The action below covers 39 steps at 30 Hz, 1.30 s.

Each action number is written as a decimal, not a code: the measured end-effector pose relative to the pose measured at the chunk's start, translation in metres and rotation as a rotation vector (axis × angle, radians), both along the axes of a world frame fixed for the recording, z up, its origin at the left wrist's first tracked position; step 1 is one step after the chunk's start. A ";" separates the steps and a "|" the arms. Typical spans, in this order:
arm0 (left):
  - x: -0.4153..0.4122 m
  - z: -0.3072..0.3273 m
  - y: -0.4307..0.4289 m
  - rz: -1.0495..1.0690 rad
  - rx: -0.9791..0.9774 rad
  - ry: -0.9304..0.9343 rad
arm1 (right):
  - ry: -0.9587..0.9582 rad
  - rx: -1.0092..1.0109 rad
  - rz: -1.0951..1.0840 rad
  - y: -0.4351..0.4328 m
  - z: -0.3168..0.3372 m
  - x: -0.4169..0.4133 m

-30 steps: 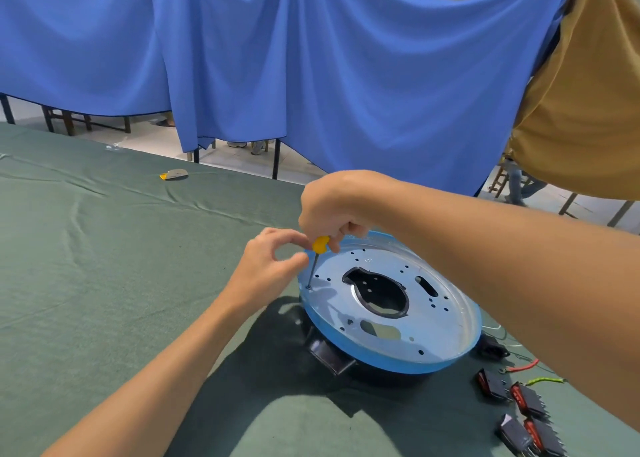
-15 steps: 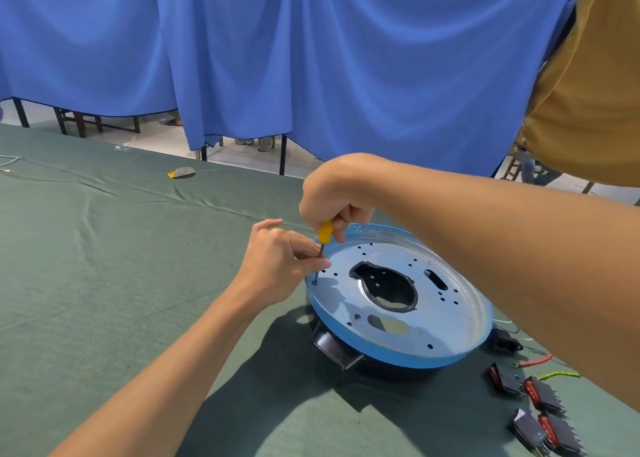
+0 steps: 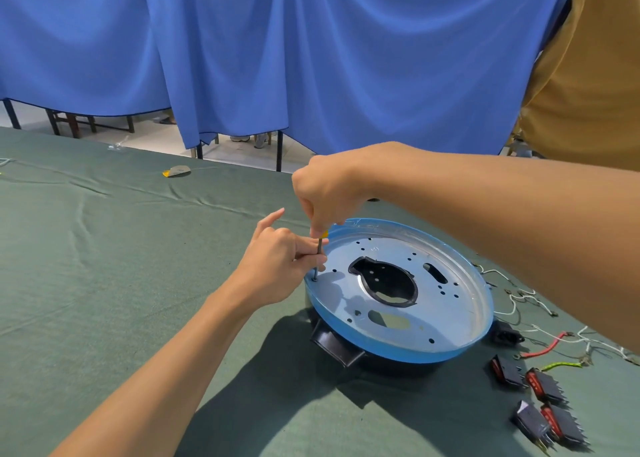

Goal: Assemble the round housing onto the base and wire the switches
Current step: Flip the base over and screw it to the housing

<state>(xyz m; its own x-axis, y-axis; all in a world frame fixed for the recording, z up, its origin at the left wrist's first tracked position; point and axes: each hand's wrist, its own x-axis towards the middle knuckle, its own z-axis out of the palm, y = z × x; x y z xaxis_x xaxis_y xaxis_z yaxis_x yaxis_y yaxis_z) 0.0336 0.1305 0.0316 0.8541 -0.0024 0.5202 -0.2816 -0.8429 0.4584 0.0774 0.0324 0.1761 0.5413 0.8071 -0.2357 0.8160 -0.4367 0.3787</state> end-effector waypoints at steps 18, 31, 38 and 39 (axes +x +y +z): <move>0.001 -0.002 -0.002 -0.022 -0.051 0.005 | 0.099 0.162 -0.054 -0.017 0.004 -0.005; 0.001 -0.004 -0.006 -0.009 -0.065 -0.004 | 0.141 0.174 -0.191 -0.013 0.002 -0.008; 0.002 -0.005 -0.005 0.002 -0.084 -0.035 | 0.114 0.255 -0.172 -0.017 -0.005 -0.003; 0.002 -0.005 -0.006 0.025 -0.130 -0.065 | 0.143 0.273 -0.205 -0.015 -0.007 -0.004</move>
